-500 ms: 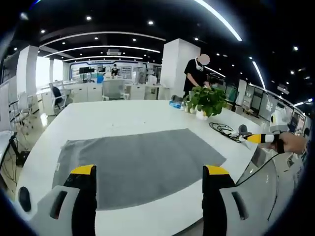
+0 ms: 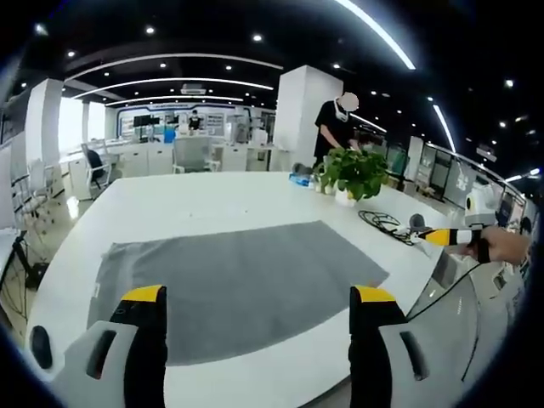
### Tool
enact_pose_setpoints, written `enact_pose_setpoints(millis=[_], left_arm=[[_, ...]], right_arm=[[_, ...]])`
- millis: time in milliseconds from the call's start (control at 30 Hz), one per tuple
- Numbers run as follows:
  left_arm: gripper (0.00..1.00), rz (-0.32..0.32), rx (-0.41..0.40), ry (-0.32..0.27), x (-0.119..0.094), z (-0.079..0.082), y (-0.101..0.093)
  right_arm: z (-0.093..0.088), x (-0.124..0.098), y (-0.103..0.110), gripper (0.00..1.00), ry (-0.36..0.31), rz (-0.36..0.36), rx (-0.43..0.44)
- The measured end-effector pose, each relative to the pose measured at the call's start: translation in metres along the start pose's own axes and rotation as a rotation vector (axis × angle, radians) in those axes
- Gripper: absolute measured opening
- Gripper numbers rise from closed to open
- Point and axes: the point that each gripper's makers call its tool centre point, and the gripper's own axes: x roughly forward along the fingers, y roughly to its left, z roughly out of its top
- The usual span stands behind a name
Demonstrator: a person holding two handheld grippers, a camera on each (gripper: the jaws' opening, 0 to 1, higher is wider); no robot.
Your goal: Fold the towel on the table until its edges align and the towel forms a compact rectangular stack.
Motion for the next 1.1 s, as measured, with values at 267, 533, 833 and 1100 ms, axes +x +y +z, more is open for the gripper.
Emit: enact_pose_setpoints(millis=[267,533,833,1100], left_arm=[[0.91,-0.015,0.001,0.008,0.001,-0.004,-0.005],[0.91,-0.027,-0.004,0.021,0.004,-0.009,-0.008],[0.9,-0.071,0.002,0.032,0.015,-0.01,-0.024],[0.9,-0.129,0.169,0.077,0.035,-0.001,-0.038]], right_arm=[[-0.001,0.0,0.0,0.59,0.003,-0.004,-0.001],[-0.001,0.001,-0.001,0.59,0.007,-0.005,0.003],[-0.001,0.003,-0.004,0.58,0.018,0.003,-0.009],[0.008,0.002,-0.016,0.58,0.007,-0.007,-0.027]])
